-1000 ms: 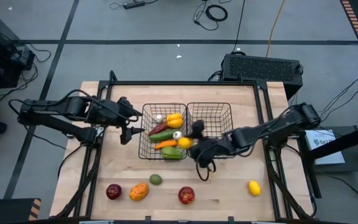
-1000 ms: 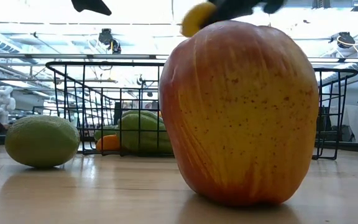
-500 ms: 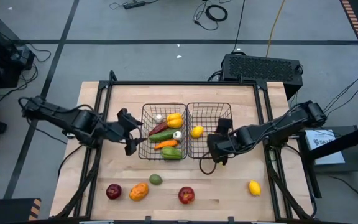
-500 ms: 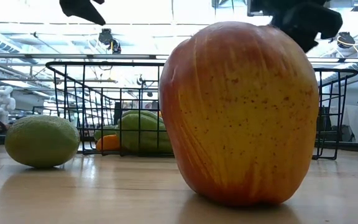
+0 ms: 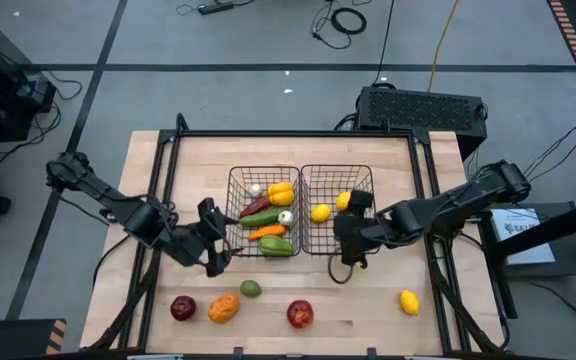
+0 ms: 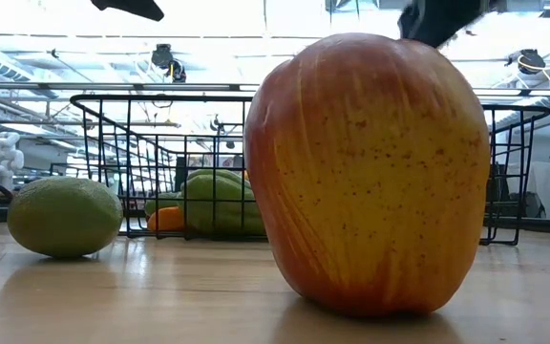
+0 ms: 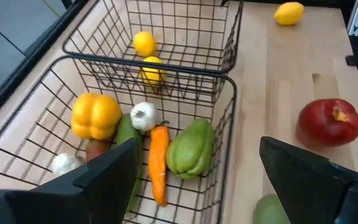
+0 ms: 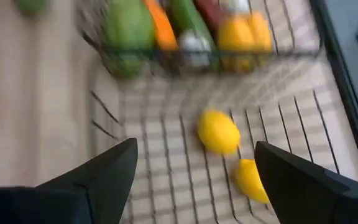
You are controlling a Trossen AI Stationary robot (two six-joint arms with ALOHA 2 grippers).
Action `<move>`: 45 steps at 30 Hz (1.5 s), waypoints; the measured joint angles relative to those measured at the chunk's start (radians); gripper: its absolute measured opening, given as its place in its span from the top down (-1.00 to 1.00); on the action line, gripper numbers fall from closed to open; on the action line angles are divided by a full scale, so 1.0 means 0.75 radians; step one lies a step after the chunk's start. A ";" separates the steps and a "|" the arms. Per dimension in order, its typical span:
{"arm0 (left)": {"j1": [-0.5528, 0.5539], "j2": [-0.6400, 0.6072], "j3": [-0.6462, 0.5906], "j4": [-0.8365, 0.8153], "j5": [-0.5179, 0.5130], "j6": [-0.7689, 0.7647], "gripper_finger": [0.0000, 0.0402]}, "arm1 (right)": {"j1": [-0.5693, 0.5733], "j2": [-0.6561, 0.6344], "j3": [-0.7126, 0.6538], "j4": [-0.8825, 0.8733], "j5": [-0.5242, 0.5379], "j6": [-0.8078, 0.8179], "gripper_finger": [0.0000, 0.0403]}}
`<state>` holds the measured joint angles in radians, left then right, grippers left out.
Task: Sort produce into baskets
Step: Put the right red apple into the right black wire basket
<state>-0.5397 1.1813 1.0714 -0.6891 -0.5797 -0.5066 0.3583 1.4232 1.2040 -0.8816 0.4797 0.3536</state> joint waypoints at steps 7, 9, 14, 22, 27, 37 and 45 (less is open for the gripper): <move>-0.083 0.030 0.000 0.003 -0.129 -0.086 -0.67 | 0.173 -0.099 -0.014 0.272 0.026 0.023 -0.56; -0.108 0.030 0.000 0.003 -0.147 -0.089 -0.67 | 0.242 -0.088 -0.022 0.343 0.016 0.034 -0.56; -0.153 0.030 0.000 0.003 -0.183 -0.119 -0.67 | 0.399 -0.002 -0.028 0.570 0.017 0.035 -0.56; -0.196 0.093 0.000 0.083 -0.226 -0.120 -0.67 | 0.471 0.296 -0.029 0.955 0.023 0.051 -0.56; -0.215 0.143 0.001 0.109 -0.225 -0.119 -0.67 | 0.470 0.471 -0.031 1.202 0.026 0.040 -0.56; -0.279 0.161 0.001 0.112 -0.214 -0.121 -0.67 | 0.429 0.612 -0.030 1.318 0.054 0.118 -0.56; -0.344 0.161 0.001 0.145 -0.214 -0.122 -0.67 | 0.430 0.679 -0.030 1.343 0.073 0.141 -0.56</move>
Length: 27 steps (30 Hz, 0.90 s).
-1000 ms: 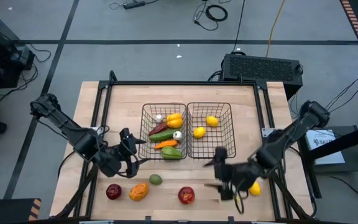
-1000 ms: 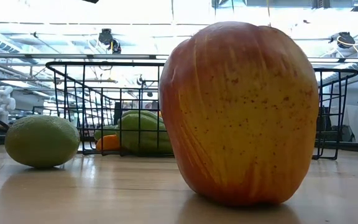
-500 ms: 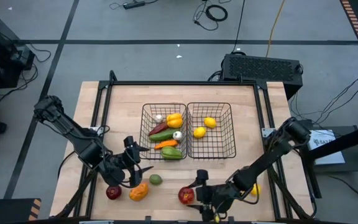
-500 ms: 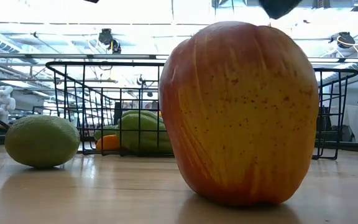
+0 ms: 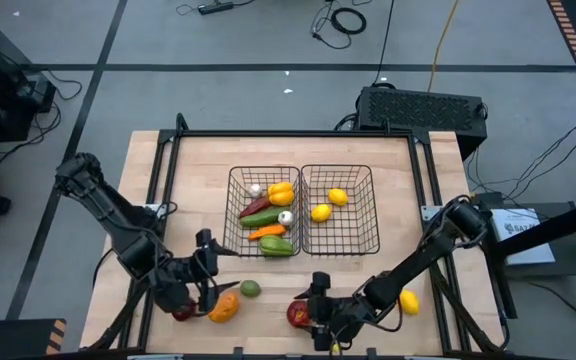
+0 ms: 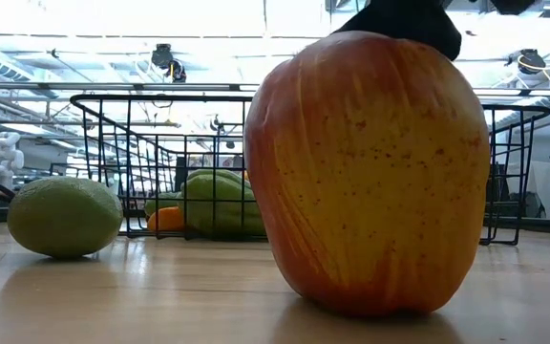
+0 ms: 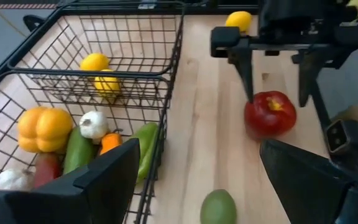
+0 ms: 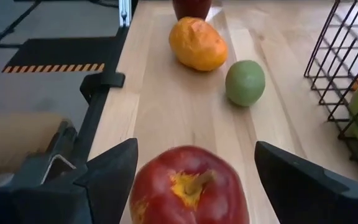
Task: Sort produce into baskets
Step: Put the right red apple into the right black wire basket
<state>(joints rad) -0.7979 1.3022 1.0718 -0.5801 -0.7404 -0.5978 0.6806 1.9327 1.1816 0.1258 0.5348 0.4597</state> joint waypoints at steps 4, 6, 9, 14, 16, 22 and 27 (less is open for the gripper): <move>-0.030 0.000 0.000 0.000 -0.002 -0.014 -0.67 | 0.000 -0.001 0.001 0.003 0.028 -0.010 -0.55; -0.041 0.000 0.000 0.000 -0.003 -0.034 -0.67 | 0.000 -0.001 0.000 -0.001 0.029 -0.011 -0.55; -0.058 0.000 0.000 0.000 -0.006 -0.035 -0.67 | 0.000 0.017 0.001 0.004 0.034 -0.008 -0.55; -0.074 0.000 0.000 0.000 -0.026 -0.035 -0.67 | 0.000 0.054 0.001 0.009 0.055 -0.001 -0.55; -0.074 0.000 0.000 0.000 -0.029 -0.035 -0.67 | 0.000 0.055 0.002 0.011 0.057 -0.005 -0.55; -0.074 0.000 0.000 0.000 -0.031 -0.035 -0.67 | 0.000 0.055 0.002 0.010 0.057 -0.006 -0.54; -0.074 0.000 0.000 0.000 -0.031 -0.035 -0.67 | 0.000 0.055 0.002 0.010 0.051 0.004 -0.28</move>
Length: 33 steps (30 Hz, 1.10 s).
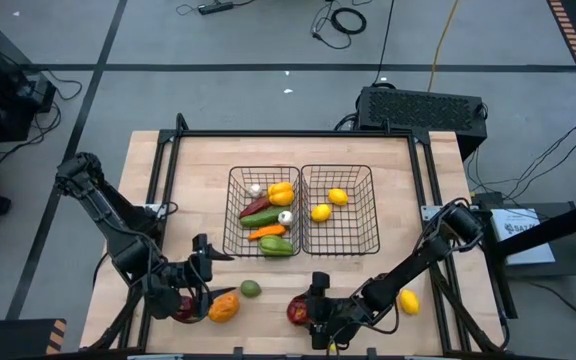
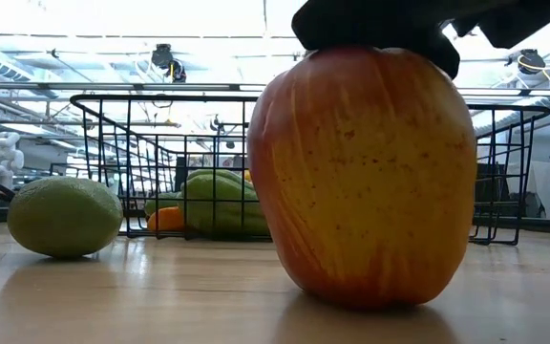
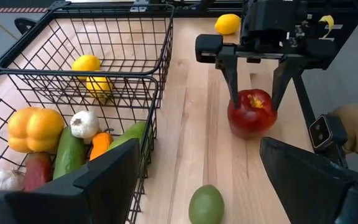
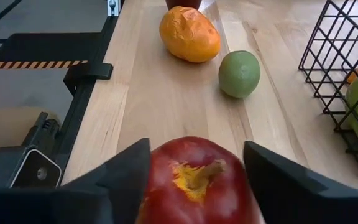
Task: Sort produce into baskets
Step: Put the right red apple into the right black wire basket
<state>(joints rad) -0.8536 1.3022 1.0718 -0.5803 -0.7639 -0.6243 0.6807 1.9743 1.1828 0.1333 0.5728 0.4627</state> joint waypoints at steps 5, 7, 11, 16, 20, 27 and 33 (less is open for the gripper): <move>0.000 0.000 0.000 0.000 0.000 0.000 -0.67 | 0.001 0.000 0.000 0.001 -0.027 0.001 0.09; 0.000 0.000 0.000 0.000 0.000 0.000 -0.67 | 0.000 0.000 0.000 0.000 -0.027 0.000 0.20; 0.000 0.000 0.000 0.000 0.000 -0.001 -0.67 | 0.001 0.000 0.000 0.000 -0.028 -0.003 0.38; 0.000 0.000 0.000 0.000 0.000 -0.001 -0.67 | 0.001 0.000 0.000 -0.001 -0.031 -0.004 0.56; 0.000 0.000 0.000 -0.001 0.000 -0.001 -0.67 | 0.002 0.000 0.000 -0.001 -0.034 -0.004 0.68; 0.000 0.000 0.000 -0.001 0.000 -0.001 -0.67 | 0.003 -0.005 0.001 0.000 -0.043 -0.011 0.83; 0.000 0.000 0.000 -0.003 -0.001 -0.001 -0.67 | 0.003 -0.055 -0.003 -0.033 -0.086 -0.040 0.97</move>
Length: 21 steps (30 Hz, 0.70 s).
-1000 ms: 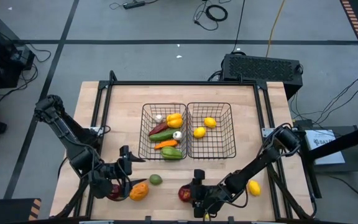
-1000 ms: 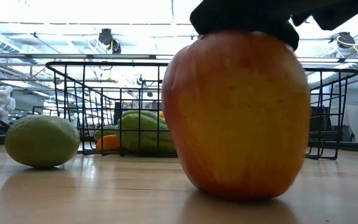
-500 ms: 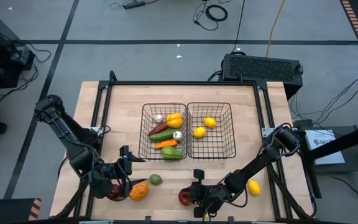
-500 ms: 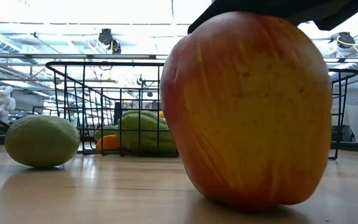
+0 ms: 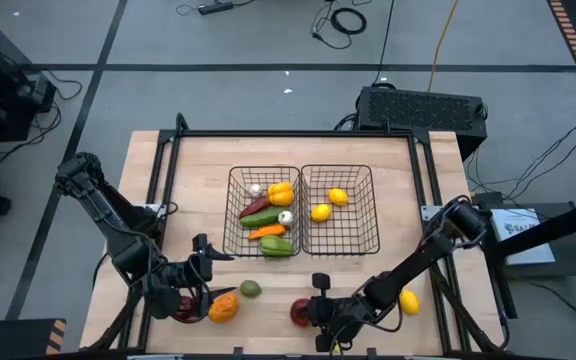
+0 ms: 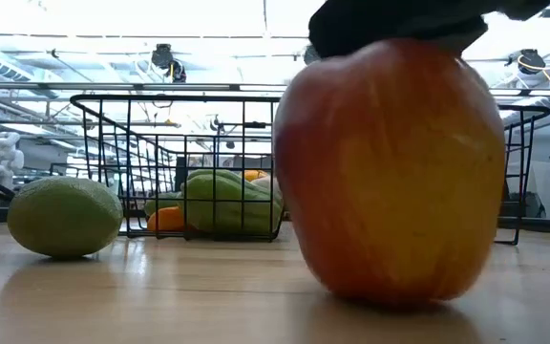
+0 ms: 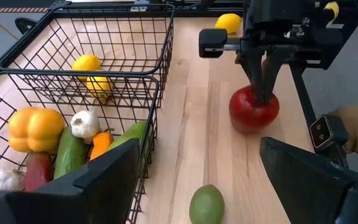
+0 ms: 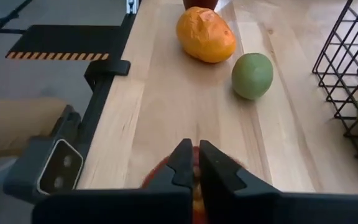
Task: Sort produce into baskets
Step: Put the right red apple into the right black wire basket
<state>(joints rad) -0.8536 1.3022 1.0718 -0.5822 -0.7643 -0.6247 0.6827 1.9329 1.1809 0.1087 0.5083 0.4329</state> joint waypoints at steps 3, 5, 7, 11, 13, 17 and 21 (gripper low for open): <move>0.000 0.000 0.000 -0.001 0.000 0.000 -0.67 | 0.001 -0.032 0.000 -0.020 0.001 -0.008 0.98; 0.000 0.000 0.000 -0.002 0.000 0.000 -0.67 | 0.000 -0.040 0.000 -0.035 0.009 -0.004 0.99; 0.000 0.000 0.000 -0.001 0.000 0.000 -0.67 | 0.000 -0.038 0.000 -0.056 0.008 -0.004 0.99; 0.000 0.000 0.000 -0.001 0.000 0.000 -0.67 | 0.000 -0.044 -0.001 -0.049 0.009 -0.003 0.99; 0.000 0.000 0.000 -0.001 0.000 0.000 -0.67 | -0.002 -0.064 -0.001 -0.051 0.009 -0.003 1.00; 0.000 0.000 0.001 0.000 0.000 0.000 -0.67 | -0.006 -0.153 -0.001 -0.050 0.022 -0.029 1.00; 0.000 0.000 0.001 0.000 0.001 0.000 -0.67 | -0.023 -0.277 0.000 -0.080 0.025 -0.083 1.00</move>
<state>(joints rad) -0.8536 1.3022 1.0721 -0.5819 -0.7635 -0.6248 0.6654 1.7251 1.1809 0.0485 0.5273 0.3709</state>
